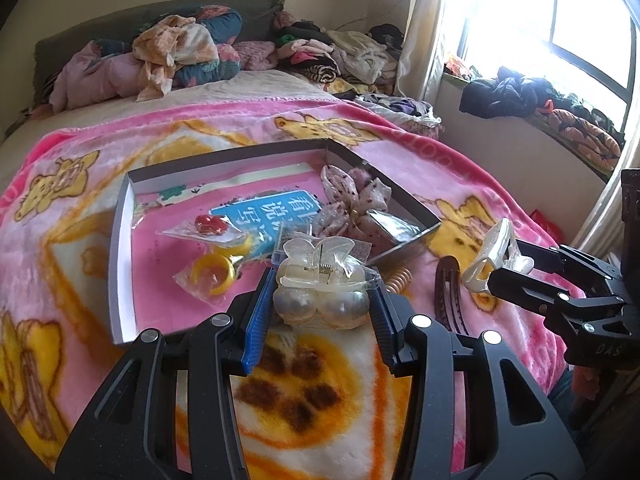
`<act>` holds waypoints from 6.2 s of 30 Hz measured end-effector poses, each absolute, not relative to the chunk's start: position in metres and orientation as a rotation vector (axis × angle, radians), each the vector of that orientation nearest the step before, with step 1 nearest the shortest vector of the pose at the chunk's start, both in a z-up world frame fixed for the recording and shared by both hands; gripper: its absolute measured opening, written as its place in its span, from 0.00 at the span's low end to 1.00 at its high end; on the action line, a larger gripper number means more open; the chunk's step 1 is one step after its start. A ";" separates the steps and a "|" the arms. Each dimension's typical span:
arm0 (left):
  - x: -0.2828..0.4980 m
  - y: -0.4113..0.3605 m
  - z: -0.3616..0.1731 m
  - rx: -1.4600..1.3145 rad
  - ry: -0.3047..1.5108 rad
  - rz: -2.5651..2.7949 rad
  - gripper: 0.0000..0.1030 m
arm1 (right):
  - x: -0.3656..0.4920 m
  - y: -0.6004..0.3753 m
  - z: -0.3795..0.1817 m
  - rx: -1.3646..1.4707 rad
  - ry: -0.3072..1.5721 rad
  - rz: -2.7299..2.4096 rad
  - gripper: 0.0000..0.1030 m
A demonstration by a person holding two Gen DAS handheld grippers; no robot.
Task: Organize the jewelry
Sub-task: 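Carry the pearl clip with the left gripper while the right gripper carries the claw clip over the box, then open the left gripper to drop the pearl clip while the right gripper releases the claw clip, then grasp the beige coiled hair tie with the left gripper while the right gripper grasps the maroon clip, then carry the coiled tie with the left gripper while the right gripper carries the maroon clip into the box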
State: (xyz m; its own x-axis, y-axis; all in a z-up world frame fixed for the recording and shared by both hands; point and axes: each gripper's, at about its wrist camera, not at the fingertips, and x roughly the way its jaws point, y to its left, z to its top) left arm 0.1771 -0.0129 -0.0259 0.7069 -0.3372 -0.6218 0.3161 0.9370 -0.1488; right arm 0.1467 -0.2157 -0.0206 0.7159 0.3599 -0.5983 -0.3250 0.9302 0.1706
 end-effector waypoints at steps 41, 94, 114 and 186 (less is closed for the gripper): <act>0.235 0.043 -0.051 -0.086 0.736 -0.191 0.35 | 0.260 -0.172 -0.026 -0.055 0.713 0.397 0.65; 0.215 0.030 -0.030 -0.042 0.660 -0.198 0.65 | 0.211 -0.205 -0.025 0.043 0.713 0.342 0.72; 0.174 0.000 -0.030 0.011 0.657 -0.271 0.88 | 0.161 -0.236 -0.041 0.072 0.744 0.293 0.72; 0.183 -0.046 -0.007 0.011 0.633 -0.454 0.14 | 0.157 -0.243 -0.011 0.124 0.705 0.334 0.08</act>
State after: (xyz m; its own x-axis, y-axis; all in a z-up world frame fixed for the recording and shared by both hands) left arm 0.1829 -0.0462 -0.0073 0.7116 -0.4060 -0.5733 0.4126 0.9021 -0.1268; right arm 0.1574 -0.2425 -0.0113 0.7110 0.3416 -0.6146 -0.2587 0.9398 0.2231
